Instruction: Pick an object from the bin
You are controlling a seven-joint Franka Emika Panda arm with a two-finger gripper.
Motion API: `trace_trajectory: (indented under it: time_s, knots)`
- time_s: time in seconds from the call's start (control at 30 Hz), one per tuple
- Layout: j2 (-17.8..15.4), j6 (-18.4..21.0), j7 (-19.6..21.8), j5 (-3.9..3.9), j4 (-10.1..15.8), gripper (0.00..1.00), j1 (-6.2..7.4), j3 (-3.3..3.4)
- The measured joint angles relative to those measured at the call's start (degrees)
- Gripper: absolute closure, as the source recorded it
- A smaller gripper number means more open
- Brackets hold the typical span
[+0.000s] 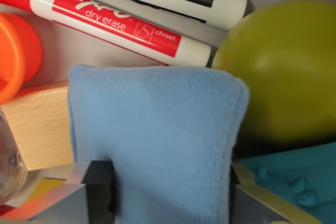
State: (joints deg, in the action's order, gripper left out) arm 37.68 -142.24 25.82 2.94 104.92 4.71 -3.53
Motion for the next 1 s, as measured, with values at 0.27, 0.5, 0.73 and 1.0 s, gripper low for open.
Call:
trace_trajectory:
  time_s: [0.27,0.5,0.73,1.0]
  knots:
    - [0.00,0.00,0.00,0.00,-0.01,1.00,0.00,0.00]
    - [-0.07,0.04,0.00,0.00,0.00,1.00,0.00,0.00]
    - [-0.77,0.58,0.00,0.00,0.06,1.00,0.00,0.00]
    - [-2.77,2.28,-0.02,-0.02,0.28,1.00,-0.02,-0.04]
